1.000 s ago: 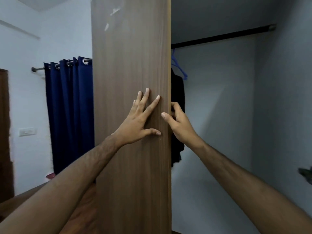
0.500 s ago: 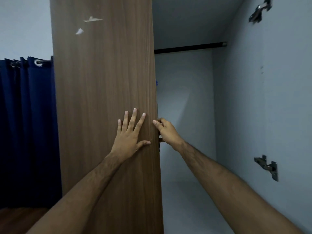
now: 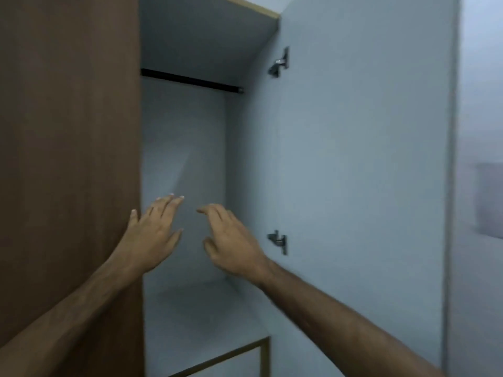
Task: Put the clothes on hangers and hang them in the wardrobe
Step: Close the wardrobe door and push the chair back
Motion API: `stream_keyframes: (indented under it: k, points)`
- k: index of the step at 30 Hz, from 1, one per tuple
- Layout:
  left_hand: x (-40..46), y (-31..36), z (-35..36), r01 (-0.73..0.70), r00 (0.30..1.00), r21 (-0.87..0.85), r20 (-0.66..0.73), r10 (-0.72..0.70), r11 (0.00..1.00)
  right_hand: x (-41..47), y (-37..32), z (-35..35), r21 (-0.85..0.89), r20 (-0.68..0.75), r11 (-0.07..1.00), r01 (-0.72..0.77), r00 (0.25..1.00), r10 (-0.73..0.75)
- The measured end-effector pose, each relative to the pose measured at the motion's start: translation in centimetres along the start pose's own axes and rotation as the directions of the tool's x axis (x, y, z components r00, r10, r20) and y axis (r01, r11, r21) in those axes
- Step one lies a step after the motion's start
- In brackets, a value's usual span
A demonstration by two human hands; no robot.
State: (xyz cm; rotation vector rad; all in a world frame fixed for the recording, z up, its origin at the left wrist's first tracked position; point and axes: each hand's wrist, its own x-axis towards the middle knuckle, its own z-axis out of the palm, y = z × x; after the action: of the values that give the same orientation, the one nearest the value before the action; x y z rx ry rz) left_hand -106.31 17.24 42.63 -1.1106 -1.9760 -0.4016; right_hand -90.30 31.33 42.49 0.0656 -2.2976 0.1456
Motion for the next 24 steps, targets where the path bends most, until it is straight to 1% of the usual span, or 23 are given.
stream_keyframes:
  k: [2, 4, 7, 9, 10, 12, 14, 15, 16, 17, 18, 19, 20, 22, 24]
  points:
    - [0.8, 5.7, 0.5, -0.143, 0.989, -0.093, -0.055, 0.138, 0.985, -4.2, 1.8, -3.3, -0.180, -0.054, 0.984, 0.002, 0.998, -0.012]
    - [1.4, 11.7, 0.4, -0.259, 0.965, -0.197, -0.085, 0.247, 0.946, -8.5, 3.0, -6.7, -0.284, -0.118, 0.958, -0.039, 0.993, 0.006]
    - [1.6, 20.6, 0.1, -0.446, 0.895, -0.352, -0.201, 0.398, 0.823, -14.7, 3.9, -12.0, -0.424, -0.195, 0.900, -0.104, 0.981, 0.021]
    - [1.5, 26.0, 0.0, -0.522, 0.853, -0.490, -0.287, 0.436, 0.699, -18.4, 4.2, -14.9, -0.545, -0.244, 0.825, -0.147, 0.970, 0.011]
    - [1.6, 28.5, -0.2, -0.544, 0.839, -0.544, -0.323, 0.438, 0.639, -20.0, 4.5, -16.1, -0.578, -0.288, 0.797, -0.173, 0.958, -0.002]
    - [1.9, 33.1, -0.4, -0.538, 0.840, -0.638, -0.348, 0.417, 0.551, -22.7, 5.7, -18.3, -0.581, -0.392, 0.783, -0.222, 0.920, -0.029]
    - [2.3, 37.2, -0.7, -0.510, 0.857, -0.693, -0.355, 0.374, 0.510, -24.9, 7.6, -20.1, -0.497, -0.469, 0.817, -0.294, 0.883, 0.032]
    - [2.3, 38.8, -0.8, -0.486, 0.872, -0.710, -0.352, 0.340, 0.510, -25.8, 8.9, -20.7, -0.411, -0.487, 0.846, -0.339, 0.866, 0.111]
    - [2.4, 40.2, -0.8, -0.451, 0.892, -0.727, -0.339, 0.300, 0.518, -26.7, 10.0, -21.1, -0.289, -0.483, 0.873, -0.394, 0.847, 0.222]
    - [2.4, 41.4, -0.7, -0.411, 0.911, -0.741, -0.317, 0.263, 0.532, -27.5, 11.1, -21.4, -0.141, -0.443, 0.882, -0.449, 0.825, 0.350]
    - [2.5, 42.3, -0.6, -0.376, 0.927, -0.745, -0.294, 0.235, 0.552, -28.2, 12.1, -21.6, 0.003, -0.367, 0.868, -0.497, 0.807, 0.463]
    - [2.5, 43.0, -0.4, -0.347, 0.938, -0.741, -0.274, 0.213, 0.575, -28.7, 13.0, -21.5, 0.126, -0.275, 0.840, -0.528, 0.795, 0.541]
    - [2.6, 43.6, -0.3, -0.327, 0.945, -0.738, -0.262, 0.196, 0.591, -29.0, 13.7, -21.4, 0.234, -0.178, 0.806, -0.544, 0.791, 0.586]
    - [2.7, 44.2, -0.2, -0.309, 0.951, -0.746, -0.258, 0.172, 0.590, -29.3, 14.6, -21.0, 0.404, -0.021, 0.728, -0.554, 0.790, 0.613]
    - [2.7, 44.3, -0.2, -0.309, 0.951, -0.761, -0.268, 0.157, 0.571, -29.5, 15.0, -20.5, 0.515, 0.106, 0.638, -0.572, 0.781, 0.615]
